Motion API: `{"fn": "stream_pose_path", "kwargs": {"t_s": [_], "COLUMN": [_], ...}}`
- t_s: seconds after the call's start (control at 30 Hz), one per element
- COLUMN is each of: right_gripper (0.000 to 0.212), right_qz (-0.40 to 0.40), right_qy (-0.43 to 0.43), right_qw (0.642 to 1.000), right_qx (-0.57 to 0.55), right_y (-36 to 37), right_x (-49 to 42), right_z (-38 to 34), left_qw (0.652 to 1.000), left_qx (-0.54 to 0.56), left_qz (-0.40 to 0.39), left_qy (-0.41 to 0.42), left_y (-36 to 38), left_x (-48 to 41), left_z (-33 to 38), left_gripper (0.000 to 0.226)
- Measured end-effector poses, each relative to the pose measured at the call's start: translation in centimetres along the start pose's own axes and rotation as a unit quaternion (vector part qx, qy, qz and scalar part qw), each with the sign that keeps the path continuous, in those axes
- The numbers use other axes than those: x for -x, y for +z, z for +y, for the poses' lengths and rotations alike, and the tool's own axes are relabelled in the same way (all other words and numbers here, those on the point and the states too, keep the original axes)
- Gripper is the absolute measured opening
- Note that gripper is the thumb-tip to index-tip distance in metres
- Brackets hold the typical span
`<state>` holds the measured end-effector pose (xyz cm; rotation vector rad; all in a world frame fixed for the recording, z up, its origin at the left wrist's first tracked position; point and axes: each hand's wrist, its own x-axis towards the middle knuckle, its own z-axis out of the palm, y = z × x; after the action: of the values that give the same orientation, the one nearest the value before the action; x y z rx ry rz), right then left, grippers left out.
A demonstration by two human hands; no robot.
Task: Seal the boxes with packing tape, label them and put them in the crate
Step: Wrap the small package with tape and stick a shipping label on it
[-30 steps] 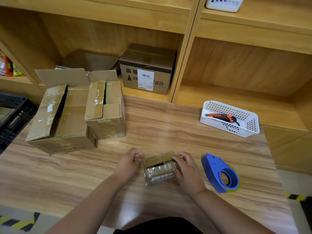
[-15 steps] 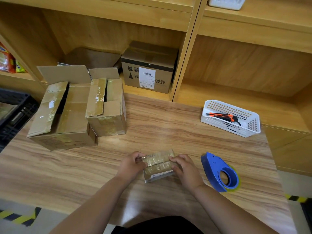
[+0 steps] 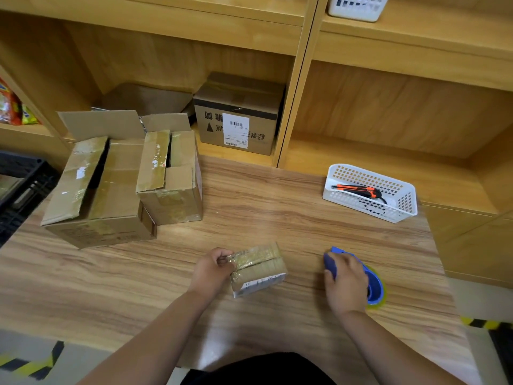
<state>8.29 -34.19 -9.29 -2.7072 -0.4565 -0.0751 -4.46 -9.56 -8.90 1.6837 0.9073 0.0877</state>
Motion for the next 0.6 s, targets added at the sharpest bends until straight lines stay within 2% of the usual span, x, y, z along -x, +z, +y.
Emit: {"fn": "stream_pose_path", "kwargs": {"t_s": [0.13,0.23,0.3,0.37,0.47,0.53,0.6], "right_gripper": [0.045,0.043,0.031,0.024,0.031,0.04,0.043], "right_qz": [-0.027,-0.103,-0.139,-0.143,-0.12,-0.097,-0.069], "right_qy": [0.129,0.19,0.177,0.17,0.165,0.132,0.082], "right_qw": [0.99,0.971,0.965,0.965,0.968,0.976,0.991], "right_qx": [0.056,0.102,0.138,0.141,0.149,0.141,0.081], "right_y": [-1.0,-1.4,-1.4,-1.3,-1.3,-1.2,-1.4], "right_x": [0.5,0.8,0.8,0.8,0.8,0.8,0.9], "right_z": [2.6,2.8,2.9,3.0,2.8,2.6,1.8], "left_qw": [1.0,1.0,0.999,0.999,0.997,0.997,0.997], "left_qx": [-0.014,-0.015,-0.015,-0.018,-0.027,-0.034,-0.048], "left_qz": [0.01,0.021,0.033,0.045,0.067,0.069,0.063], "left_qy": [0.006,0.004,0.007,0.003,-0.005,-0.013,-0.022], "left_y": [0.3,0.5,0.8,1.0,1.4,1.5,1.6], "left_x": [0.2,0.4,0.6,0.8,1.0,1.0,1.0], "left_z": [-0.2,0.0,0.1,0.1,0.1,0.1,0.1], "left_gripper": [0.021,0.019,0.019,0.016,0.017,0.02,0.024]}}
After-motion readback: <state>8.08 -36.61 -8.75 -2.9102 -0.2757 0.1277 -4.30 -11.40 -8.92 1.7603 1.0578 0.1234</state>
